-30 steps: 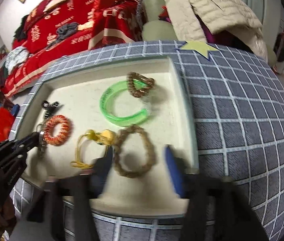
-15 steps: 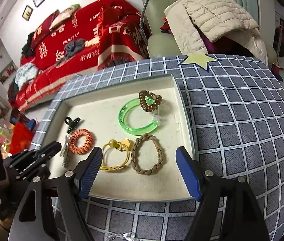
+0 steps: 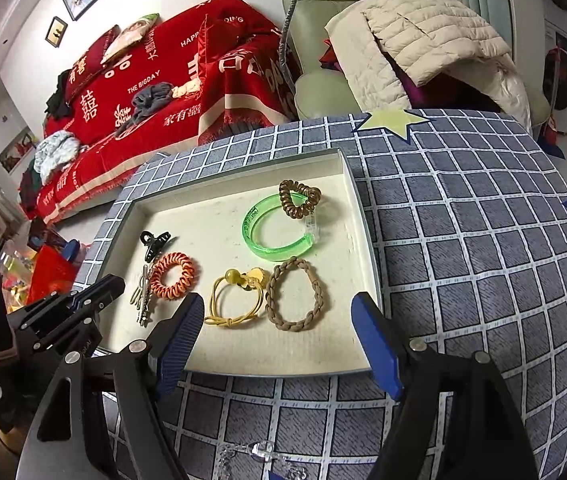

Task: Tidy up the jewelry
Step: 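Open the left tool to drop the beige hair clip into the tray, then move both tools back to the clear bead chain and silver charm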

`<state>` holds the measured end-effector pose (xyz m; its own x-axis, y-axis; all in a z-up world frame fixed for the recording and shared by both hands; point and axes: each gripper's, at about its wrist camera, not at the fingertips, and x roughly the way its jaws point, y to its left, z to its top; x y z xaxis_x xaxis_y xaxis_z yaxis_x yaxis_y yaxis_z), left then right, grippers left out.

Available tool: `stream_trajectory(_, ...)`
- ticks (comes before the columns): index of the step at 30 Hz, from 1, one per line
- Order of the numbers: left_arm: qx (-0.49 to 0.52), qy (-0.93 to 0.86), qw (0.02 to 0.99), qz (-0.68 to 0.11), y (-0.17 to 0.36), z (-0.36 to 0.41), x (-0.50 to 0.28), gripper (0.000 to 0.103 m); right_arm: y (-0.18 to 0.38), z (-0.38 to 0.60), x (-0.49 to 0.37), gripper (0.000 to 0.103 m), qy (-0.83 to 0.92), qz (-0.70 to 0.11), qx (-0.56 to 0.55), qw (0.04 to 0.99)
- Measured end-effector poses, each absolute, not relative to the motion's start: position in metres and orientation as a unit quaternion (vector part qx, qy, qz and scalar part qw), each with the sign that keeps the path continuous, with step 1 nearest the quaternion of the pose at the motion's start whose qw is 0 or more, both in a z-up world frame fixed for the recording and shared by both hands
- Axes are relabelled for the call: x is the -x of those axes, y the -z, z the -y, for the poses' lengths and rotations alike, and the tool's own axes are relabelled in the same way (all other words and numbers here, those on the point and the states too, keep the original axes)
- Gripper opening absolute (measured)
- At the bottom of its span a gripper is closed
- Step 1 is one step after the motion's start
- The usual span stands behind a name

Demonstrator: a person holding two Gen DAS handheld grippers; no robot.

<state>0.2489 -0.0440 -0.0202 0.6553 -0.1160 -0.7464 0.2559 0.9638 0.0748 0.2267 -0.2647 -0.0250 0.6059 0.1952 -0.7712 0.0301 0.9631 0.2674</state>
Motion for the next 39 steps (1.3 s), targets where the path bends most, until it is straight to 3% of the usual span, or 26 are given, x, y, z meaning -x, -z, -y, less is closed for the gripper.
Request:
stream_trajectory(18, -0.053, 0.105, 0.908, -0.401, 0.006, 0.026, -0.216, 0.025, 0.011, 0.281, -0.189, 0.086, -0.049, -0.422, -0.164, 0.89)
stream_trajectory(19, -0.051, 0.104, 0.909, -0.401, 0.006, 0.025, -0.215, 0.031, 0.011, 0.282, -0.187, 0.086, -0.047, -0.421, -0.165, 0.89)
stream_trajectory(20, -0.049, 0.103, 0.908, -0.402, 0.006, 0.025, -0.214, 0.088, 0.011, 0.282, -0.186, 0.089, -0.046, -0.422, -0.165, 0.89)
stream_trajectory(21, -0.048, 0.094, 0.907, -0.407, 0.006, 0.024, -0.214, 0.103, 0.011, 0.283, -0.185, 0.101, -0.044, -0.423, -0.164, 0.89)
stream_trajectory(34, -0.044, 0.081, 0.922, -0.376, 0.029, 0.025, -0.229, 0.103, -0.015, 0.271, -0.166, 0.103, -0.029, -0.356, -0.134, 0.924)
stream_trajectory(39, -0.043, 0.081, 0.922, -0.375, 0.029, 0.02, -0.233, 0.103, -0.018, 0.264, -0.166, 0.103, -0.022, -0.371, -0.108, 0.922)
